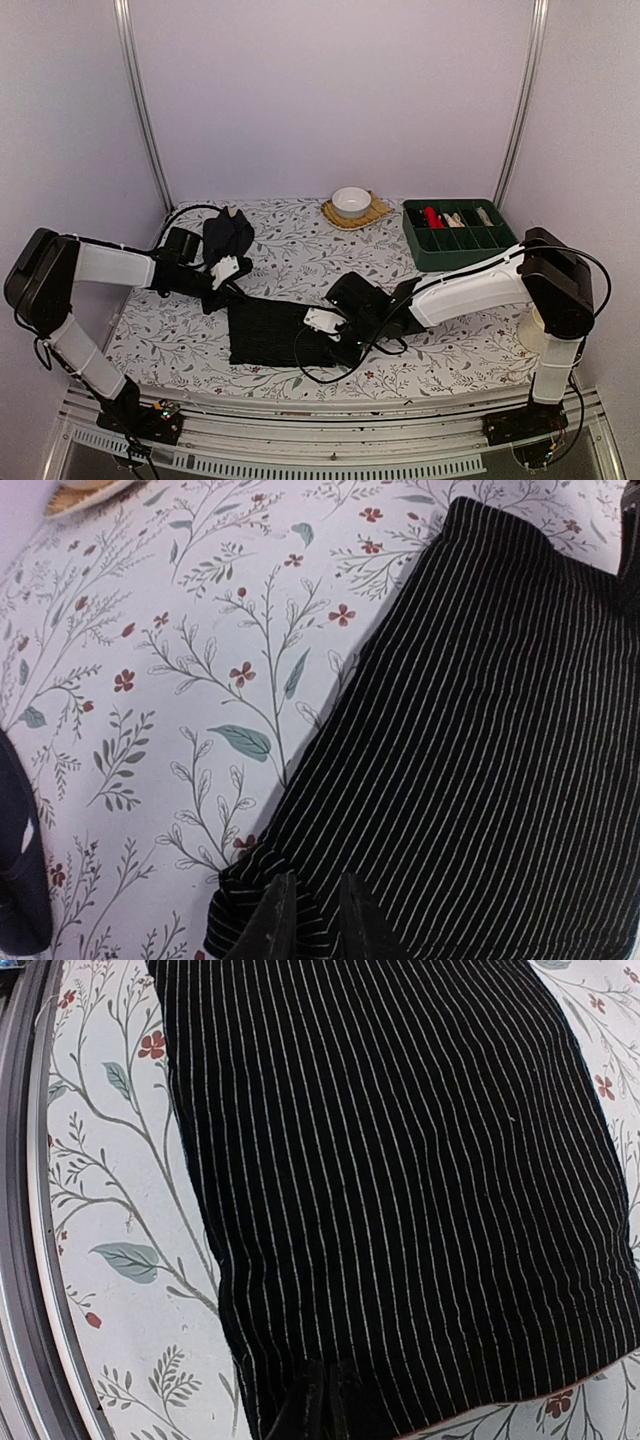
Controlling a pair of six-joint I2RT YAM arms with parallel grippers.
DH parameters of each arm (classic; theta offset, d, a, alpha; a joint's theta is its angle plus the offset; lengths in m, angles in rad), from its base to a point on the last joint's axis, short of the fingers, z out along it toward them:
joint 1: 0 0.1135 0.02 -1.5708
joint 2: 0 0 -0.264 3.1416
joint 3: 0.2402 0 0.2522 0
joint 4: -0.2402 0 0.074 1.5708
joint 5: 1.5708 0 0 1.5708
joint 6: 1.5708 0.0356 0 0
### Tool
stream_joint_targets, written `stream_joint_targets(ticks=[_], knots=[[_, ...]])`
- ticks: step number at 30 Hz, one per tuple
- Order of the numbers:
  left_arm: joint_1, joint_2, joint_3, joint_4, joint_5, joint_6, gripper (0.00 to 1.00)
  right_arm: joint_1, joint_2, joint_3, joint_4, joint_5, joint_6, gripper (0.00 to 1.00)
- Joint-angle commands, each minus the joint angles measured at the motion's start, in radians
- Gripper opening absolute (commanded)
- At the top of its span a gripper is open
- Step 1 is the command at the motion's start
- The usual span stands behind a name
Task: Roll the underwear
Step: Adjust the underwear at the center of the board.
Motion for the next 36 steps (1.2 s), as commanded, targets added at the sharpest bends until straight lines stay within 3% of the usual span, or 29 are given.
stream_joint_targets(ticks=[1,6,12,19,21,24,36], knots=[[-0.011,0.036,0.033,0.045,-0.087,-0.058,0.17,0.002,0.063,0.020,-0.057,-0.025,-0.007,0.05],[-0.012,0.086,0.063,0.045,-0.154,-0.091,0.12,0.003,0.107,0.055,-0.089,-0.014,-0.009,0.06],[-0.011,0.168,0.116,0.007,-0.220,-0.110,0.04,0.003,0.048,0.037,-0.073,0.011,-0.004,0.07],[-0.011,0.204,0.129,-0.001,-0.264,-0.111,0.05,0.002,-0.065,-0.007,-0.050,0.054,0.000,0.11],[-0.010,0.204,0.132,-0.002,-0.260,-0.111,0.10,0.003,-0.094,-0.019,-0.039,0.063,0.000,0.13],[-0.010,0.172,0.133,0.012,-0.256,-0.116,0.31,0.003,-0.126,-0.038,-0.017,0.068,-0.001,0.15],[-0.006,-0.101,0.029,0.118,-0.226,-0.068,0.94,0.007,-0.206,-0.105,0.082,0.131,-0.025,0.34]])
